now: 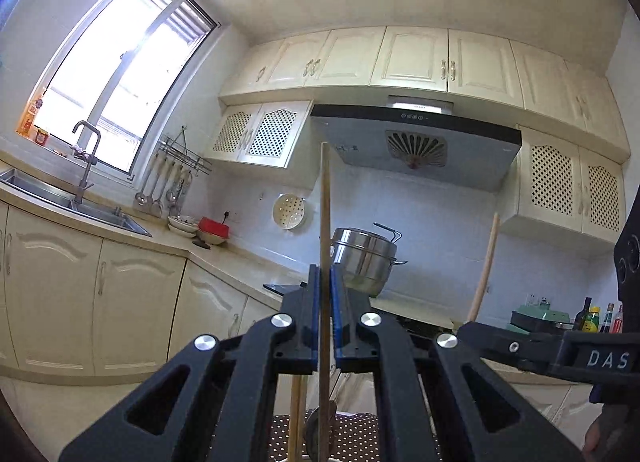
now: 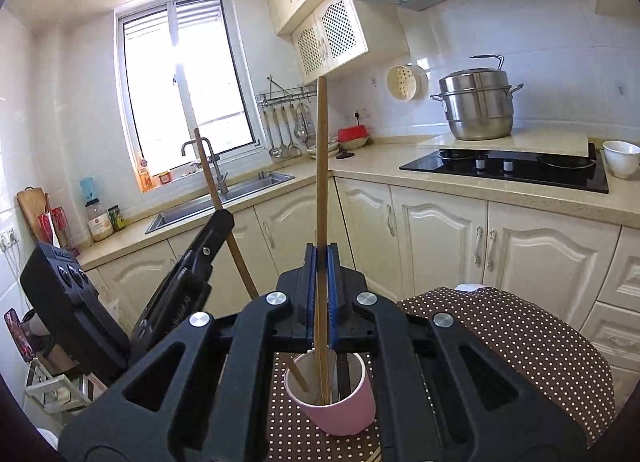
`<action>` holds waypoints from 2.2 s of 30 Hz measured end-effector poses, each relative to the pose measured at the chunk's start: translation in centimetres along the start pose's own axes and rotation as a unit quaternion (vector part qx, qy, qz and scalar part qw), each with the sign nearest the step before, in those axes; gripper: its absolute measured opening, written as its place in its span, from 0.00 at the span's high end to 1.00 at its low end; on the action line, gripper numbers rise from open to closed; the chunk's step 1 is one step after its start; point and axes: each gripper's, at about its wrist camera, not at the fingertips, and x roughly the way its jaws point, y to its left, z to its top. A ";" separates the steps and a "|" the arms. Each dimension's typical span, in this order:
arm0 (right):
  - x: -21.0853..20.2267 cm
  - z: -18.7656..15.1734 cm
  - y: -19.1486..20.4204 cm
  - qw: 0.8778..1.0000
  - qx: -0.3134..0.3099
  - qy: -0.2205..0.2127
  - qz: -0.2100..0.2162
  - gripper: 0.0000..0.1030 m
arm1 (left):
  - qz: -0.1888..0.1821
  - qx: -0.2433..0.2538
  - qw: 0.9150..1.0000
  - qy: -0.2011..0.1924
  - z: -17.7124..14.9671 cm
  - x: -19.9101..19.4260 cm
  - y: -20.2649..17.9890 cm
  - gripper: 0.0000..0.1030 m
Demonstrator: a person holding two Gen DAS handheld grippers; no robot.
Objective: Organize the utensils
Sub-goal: 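Grasp a chopstick with each gripper and lift them toward the pink cup, then lower both chopsticks into the pink cup and open both grippers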
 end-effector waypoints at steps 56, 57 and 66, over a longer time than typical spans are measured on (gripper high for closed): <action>3.2 -8.9 1.1 0.996 0.021 0.081 -0.043 0.94 | 0.051 0.079 0.978 0.184 -3.8 -4.5 3.4 0.37; 3.2 -9.0 1.1 0.995 0.021 0.082 -0.043 0.94 | 0.051 0.080 0.978 0.186 -3.8 -4.4 3.4 0.37; 2.7 -9.1 0.8 0.995 0.034 0.083 -0.046 0.93 | 0.059 0.085 0.976 0.191 -3.2 -5.0 3.5 0.37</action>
